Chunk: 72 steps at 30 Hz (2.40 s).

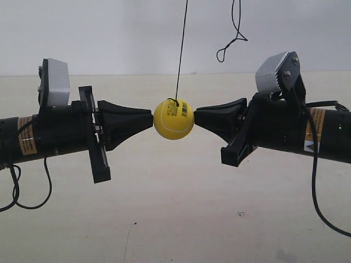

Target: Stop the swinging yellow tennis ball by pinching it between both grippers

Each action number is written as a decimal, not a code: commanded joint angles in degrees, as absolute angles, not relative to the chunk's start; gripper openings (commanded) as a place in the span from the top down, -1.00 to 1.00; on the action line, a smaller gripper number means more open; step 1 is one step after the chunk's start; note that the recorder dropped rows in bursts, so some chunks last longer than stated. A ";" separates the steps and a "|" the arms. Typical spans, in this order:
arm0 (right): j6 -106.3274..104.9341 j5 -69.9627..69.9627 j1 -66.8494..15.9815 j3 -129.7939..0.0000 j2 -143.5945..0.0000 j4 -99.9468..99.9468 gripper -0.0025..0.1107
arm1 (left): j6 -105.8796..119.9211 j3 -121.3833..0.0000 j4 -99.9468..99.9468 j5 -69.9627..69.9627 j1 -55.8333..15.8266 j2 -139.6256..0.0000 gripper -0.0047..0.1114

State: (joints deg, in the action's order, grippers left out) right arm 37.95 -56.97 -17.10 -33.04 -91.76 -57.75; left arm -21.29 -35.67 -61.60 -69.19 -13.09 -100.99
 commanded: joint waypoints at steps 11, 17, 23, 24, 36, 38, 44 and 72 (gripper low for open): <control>37.41 -58.18 -17.14 -33.35 -91.82 -58.69 0.96 | -21.77 -35.37 -61.91 -69.96 -13.11 -100.50 0.84; 36.90 -57.98 -17.14 -33.35 -91.82 -58.45 0.96 | -23.57 -35.37 -61.91 -69.96 -11.71 -100.50 0.84; 36.72 -57.26 -17.14 -33.35 -90.47 -58.18 0.96 | -24.58 -35.37 -62.26 -69.96 -11.16 -100.50 0.84; 36.84 -56.86 -17.14 -33.35 -89.95 -58.18 0.96 | -24.58 -35.37 -62.38 -69.96 -11.16 -100.50 0.84; 43.06 -56.52 -17.14 -33.35 -89.28 -63.29 0.96 | -26.12 -35.37 -67.68 -69.96 -13.76 -100.50 0.84; 43.38 -56.52 -17.14 -33.35 -89.28 -64.41 0.96 | -26.12 -35.37 -68.50 -69.96 -14.79 -100.50 0.84; 43.52 -54.91 -17.14 -33.35 -89.28 -64.66 0.96 | -26.12 -35.37 -70.65 -69.96 -15.60 -100.50 0.84; 44.54 -43.68 -17.14 -33.23 -84.74 -65.56 0.96 | -29.01 -35.37 -71.59 -69.96 -13.58 -99.66 0.84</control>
State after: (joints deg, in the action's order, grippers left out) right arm 43.66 -45.68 -17.10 -33.04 -87.01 -65.17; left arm -28.34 -35.67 -71.01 -69.40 -13.74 -100.29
